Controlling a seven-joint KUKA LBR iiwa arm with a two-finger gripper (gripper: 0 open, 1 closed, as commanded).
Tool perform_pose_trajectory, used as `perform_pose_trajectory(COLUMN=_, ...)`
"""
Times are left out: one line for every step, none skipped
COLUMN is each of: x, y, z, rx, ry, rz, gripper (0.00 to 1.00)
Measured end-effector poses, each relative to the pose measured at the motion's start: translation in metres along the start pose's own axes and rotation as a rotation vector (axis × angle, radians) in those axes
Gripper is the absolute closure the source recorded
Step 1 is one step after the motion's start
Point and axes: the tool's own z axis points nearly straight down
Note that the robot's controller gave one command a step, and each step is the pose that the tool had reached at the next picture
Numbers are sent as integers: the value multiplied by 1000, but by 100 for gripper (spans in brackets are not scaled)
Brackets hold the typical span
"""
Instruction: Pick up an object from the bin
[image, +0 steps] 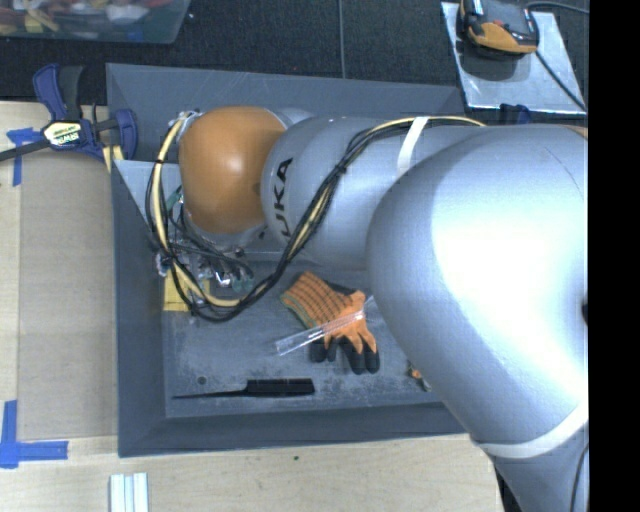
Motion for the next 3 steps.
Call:
perform_pose_trajectory(x=6, y=3, z=-1, rx=1, ry=-8, rz=-266, gripper=100)
perform_pose_trajectory(x=6, y=3, z=-1, rx=1, ry=-8, rz=-266, gripper=100)
perform_pose_trajectory(x=8, y=3, z=-33, rx=0, ry=1, rz=-265, gripper=100)
